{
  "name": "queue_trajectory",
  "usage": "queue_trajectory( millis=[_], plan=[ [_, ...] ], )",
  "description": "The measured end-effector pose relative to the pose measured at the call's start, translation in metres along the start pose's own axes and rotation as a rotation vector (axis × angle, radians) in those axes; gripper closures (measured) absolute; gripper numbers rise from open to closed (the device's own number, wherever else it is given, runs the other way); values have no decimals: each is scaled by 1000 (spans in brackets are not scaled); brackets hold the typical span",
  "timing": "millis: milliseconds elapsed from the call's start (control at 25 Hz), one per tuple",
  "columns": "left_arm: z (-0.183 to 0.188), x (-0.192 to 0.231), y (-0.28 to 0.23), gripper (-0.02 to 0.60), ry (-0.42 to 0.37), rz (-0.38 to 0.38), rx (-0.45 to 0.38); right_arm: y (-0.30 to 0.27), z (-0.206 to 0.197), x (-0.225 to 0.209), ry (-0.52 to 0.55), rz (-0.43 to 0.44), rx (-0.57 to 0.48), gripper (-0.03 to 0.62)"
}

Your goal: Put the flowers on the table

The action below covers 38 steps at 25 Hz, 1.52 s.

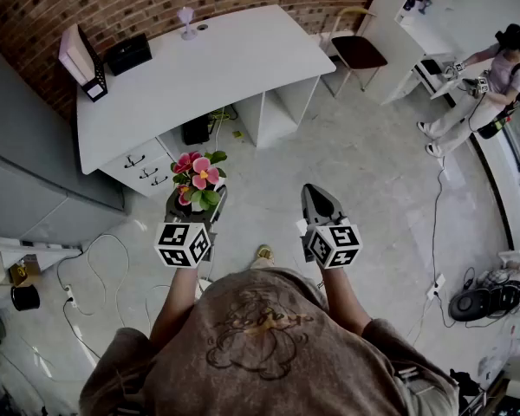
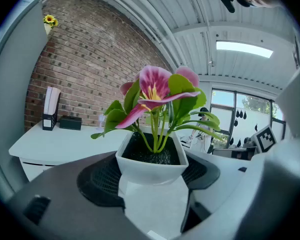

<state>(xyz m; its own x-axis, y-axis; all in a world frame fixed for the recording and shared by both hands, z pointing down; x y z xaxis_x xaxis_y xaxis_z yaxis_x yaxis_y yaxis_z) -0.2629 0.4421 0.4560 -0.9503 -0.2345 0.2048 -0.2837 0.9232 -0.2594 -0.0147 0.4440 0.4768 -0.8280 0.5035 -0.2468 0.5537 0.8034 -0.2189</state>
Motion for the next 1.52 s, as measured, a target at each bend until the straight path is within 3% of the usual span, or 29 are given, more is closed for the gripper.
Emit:
queue_trajectory(
  millis=[680,1040,1520],
  plan=[
    [7,-36,-51,219,6,-17,-1,1,14,-47,-18,14,-17,591],
    [10,-51,-69,219,15,27,-13,-17,17,-80,-18,68,10,591],
    [25,-42,-114,219,-1,38,-19,-54,22,-108,-42,89,11,591]
  ],
)
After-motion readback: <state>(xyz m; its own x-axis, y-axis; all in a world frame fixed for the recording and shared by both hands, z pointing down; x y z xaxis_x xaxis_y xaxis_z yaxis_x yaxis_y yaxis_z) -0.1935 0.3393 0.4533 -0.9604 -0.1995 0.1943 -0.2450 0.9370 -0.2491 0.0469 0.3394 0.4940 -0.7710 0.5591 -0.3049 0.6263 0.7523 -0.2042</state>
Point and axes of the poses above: the fingertips, and each gripper's own axes: y backward along the fingers, x to its left, z out of its top, the point moved 1 cm from there along y, backward along the fingers, and after that the axes turned 7 degrees about z, right-handed, at the moved point
